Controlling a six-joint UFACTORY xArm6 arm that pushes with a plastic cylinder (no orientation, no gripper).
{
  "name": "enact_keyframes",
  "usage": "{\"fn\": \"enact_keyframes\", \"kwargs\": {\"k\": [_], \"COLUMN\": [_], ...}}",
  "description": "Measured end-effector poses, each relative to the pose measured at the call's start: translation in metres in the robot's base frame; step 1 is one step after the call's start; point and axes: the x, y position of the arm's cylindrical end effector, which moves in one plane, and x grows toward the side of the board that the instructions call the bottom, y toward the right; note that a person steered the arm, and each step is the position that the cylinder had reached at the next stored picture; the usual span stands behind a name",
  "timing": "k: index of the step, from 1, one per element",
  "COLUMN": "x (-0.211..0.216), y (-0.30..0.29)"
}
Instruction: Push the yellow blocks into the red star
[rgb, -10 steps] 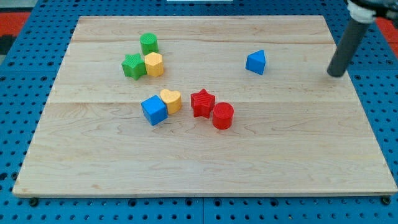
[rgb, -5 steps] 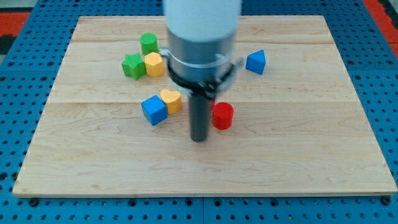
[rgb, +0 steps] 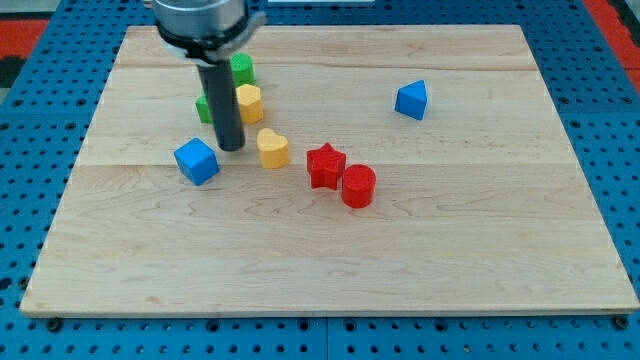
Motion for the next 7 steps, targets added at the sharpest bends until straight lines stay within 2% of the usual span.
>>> {"fn": "enact_keyframes", "kwargs": {"k": [1,2,3,4,5,6,7], "x": [0.001,0.029,-0.012,-0.078,-0.101,-0.08,-0.051], "y": [0.077,0.12,0.143,0.128,0.06,0.008,0.034]}}
